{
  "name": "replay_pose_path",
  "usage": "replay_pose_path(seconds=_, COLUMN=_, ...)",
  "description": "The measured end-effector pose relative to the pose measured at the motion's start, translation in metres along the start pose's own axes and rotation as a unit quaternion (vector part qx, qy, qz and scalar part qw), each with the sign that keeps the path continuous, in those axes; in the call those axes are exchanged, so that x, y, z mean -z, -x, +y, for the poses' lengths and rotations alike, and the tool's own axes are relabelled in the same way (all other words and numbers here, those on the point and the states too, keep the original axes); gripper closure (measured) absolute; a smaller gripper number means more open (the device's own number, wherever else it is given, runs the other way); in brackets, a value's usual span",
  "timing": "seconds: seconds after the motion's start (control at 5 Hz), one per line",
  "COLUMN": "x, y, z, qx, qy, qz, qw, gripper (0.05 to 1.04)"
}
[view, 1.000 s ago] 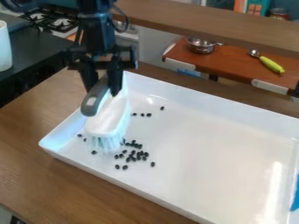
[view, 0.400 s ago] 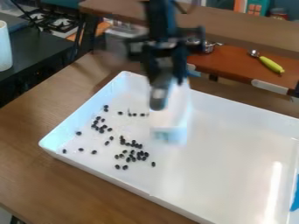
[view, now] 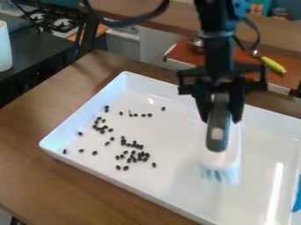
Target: Sweep into pile
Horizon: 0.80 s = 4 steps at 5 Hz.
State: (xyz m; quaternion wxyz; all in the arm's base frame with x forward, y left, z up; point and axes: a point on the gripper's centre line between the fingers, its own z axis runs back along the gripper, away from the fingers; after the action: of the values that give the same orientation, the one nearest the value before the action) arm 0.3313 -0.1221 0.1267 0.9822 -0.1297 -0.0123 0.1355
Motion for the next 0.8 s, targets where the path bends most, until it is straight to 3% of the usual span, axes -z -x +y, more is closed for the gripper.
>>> replay_pose_path(seconds=0.4, x=0.034, y=0.022, z=0.01, qx=0.021, qy=-0.026, qz=0.013, qw=0.9994, gripper=0.599)
replay_pose_path(seconds=0.8, x=0.034, y=0.029, z=0.038, qx=0.036, qy=-0.027, qz=0.001, qw=0.999, gripper=0.599)
